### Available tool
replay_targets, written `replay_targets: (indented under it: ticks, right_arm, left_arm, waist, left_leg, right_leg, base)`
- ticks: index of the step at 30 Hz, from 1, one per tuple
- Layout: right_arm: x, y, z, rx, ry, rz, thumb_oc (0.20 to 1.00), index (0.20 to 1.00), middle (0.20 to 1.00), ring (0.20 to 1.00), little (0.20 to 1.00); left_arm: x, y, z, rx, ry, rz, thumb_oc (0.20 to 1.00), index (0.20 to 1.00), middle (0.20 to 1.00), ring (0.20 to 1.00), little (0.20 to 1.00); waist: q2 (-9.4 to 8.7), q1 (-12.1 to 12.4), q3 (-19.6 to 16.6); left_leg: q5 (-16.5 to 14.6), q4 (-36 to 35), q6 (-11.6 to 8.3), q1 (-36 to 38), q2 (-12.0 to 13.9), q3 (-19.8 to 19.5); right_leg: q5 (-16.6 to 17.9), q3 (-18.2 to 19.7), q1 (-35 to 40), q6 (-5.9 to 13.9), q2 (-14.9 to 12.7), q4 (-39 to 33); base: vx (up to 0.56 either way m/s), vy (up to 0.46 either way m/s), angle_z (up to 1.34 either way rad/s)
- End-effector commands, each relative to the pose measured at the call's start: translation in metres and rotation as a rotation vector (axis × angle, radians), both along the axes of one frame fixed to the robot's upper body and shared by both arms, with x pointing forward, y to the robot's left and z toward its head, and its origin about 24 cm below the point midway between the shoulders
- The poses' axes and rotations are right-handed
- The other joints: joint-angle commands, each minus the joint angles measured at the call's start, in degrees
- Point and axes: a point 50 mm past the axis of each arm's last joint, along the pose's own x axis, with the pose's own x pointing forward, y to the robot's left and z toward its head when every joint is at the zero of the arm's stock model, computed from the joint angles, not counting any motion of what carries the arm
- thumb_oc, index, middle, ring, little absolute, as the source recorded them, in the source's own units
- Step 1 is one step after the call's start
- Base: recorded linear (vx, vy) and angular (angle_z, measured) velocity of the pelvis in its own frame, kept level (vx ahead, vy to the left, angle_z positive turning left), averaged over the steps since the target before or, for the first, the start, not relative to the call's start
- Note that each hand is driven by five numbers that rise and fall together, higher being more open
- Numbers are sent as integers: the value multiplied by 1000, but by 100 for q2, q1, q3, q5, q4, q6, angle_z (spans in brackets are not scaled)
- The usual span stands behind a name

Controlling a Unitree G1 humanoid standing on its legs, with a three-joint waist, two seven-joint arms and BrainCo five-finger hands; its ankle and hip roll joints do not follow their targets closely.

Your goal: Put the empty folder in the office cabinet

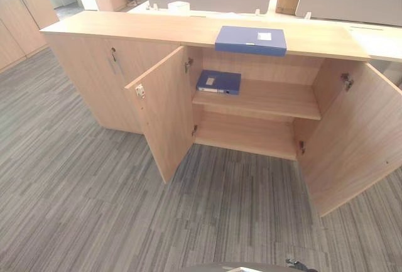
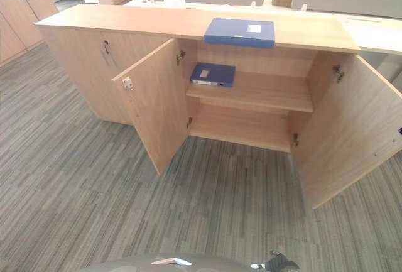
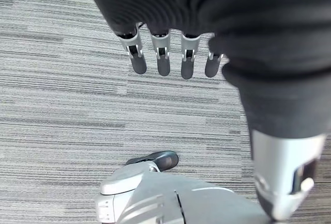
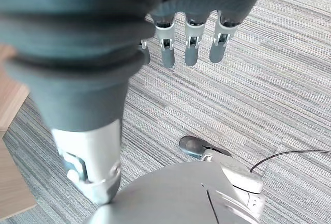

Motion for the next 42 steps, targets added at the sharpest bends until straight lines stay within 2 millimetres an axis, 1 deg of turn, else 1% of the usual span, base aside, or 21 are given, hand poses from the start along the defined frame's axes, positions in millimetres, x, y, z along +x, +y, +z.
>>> replay_targets:
  ticks: [1, 6, 23, 30, 32, 42]
  right_arm:
    - [-1, -16, 2, -44, 31, 40, 1000, 1000, 1000, 1000, 1000]
    - [0, -15, 2, -42, 32, 47, 1000, 1000, 1000, 1000, 1000]
    - [6, -11, 3, -32, 11, 66, 1000, 1000, 1000, 1000, 1000]
    - [3, -10, 2, -26, 17, 67, 1000, 1000, 1000, 1000, 1000]
    - [1, -8, 1, -27, 20, 75, 1000, 1000, 1000, 1000, 1000]
    - [0, -5, 1, -30, 23, 106, 1000, 1000, 1000, 1000, 1000]
  left_arm:
    - [12, 1, 1, 3, -7, 21, 1000, 1000, 1000, 1000, 1000]
    - [10, 1, 0, 1, -3, 51, 1000, 1000, 1000, 1000, 1000]
    - [11, 4, 1, 18, -7, 33, 1000, 1000, 1000, 1000, 1000]
    - [7, 4, 0, 17, 4, 32, 1000, 1000, 1000, 1000, 1000]
    - [4, 2, 0, 14, 17, 27, 1000, 1000, 1000, 1000, 1000]
    - [4, 6, 1, 33, 19, 16, 1000, 1000, 1000, 1000, 1000]
  waist:
    - [108, -32, -52]
    - [105, -34, -47]
    - [82, -48, -21]
    - [93, -88, -37]
    - [71, -89, -30]
    - [31, -57, 0]
  left_leg:
    - [-14, -49, -292, -224, -33, 150]
    - [-7, -49, -297, -238, -38, 139]
    - [-6, -49, -296, -252, -29, 173]
    - [-50, -49, -298, -174, -11, 219]
    - [-61, -49, -302, -159, -1, 215]
    - [-58, -49, -310, -156, 11, 222]
  right_leg:
    - [-134, -175, 122, 359, 9, 12]
    - [-126, -177, 113, 359, 5, 12]
    - [-128, -173, 94, 346, 12, 18]
    - [-155, -124, 160, 332, 28, 12]
    - [-157, -120, 160, 333, 33, 12]
    - [-158, -131, 167, 326, 44, 12]
  base:
    - [0, 0, 0]
    - [0, 0, 0]
    - [0, 0, 0]
    - [6, -1, -7]
    - [7, -20, -8]
    - [0, 0, 0]
